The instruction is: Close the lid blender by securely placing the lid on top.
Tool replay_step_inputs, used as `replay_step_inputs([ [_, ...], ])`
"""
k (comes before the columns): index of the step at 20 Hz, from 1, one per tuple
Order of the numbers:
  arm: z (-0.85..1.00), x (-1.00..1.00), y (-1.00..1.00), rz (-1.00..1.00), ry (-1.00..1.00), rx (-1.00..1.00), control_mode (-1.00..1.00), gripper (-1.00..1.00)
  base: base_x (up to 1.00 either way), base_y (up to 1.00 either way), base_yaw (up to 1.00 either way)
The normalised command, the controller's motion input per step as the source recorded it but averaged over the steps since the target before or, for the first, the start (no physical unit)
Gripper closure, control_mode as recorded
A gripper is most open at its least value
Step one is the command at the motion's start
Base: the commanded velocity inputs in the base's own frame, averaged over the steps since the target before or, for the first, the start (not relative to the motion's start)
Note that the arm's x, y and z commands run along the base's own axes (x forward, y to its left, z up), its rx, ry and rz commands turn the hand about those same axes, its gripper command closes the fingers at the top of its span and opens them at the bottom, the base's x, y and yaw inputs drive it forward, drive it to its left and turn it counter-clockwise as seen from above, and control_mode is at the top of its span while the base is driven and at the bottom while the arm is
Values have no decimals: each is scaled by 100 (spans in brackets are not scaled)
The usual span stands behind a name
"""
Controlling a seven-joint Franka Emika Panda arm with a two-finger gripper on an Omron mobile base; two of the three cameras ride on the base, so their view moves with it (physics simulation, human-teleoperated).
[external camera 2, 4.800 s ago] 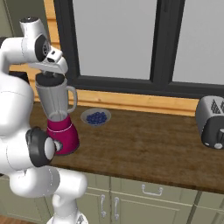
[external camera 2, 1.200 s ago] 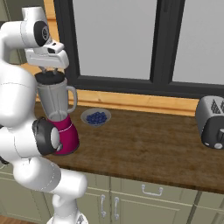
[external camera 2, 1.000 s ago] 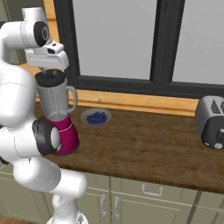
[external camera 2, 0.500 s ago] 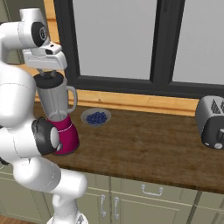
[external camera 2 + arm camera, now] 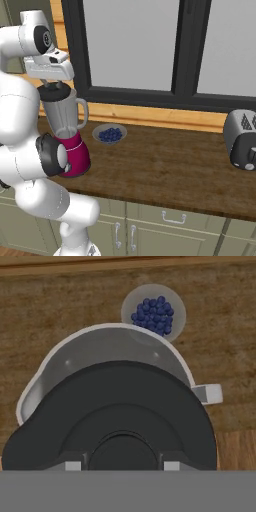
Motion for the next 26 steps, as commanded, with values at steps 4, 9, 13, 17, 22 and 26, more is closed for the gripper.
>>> replay_step_inputs([
  [4,0,3,0,0,0,0,-100,100,0,0,0],
  [9,0,11,0,0,0,0,-100,100,0,0,0],
  [13,0,18,0,0,-3,0,-100,100,0,0,0],
  [17,0,20,0,0,-3,0,-100,100,0,0,0],
  [22,0,14,2,0,-2,0,-100,100,0,0,0],
  [26,-6,3,5,0,0,0,-100,100,0,0,0],
])
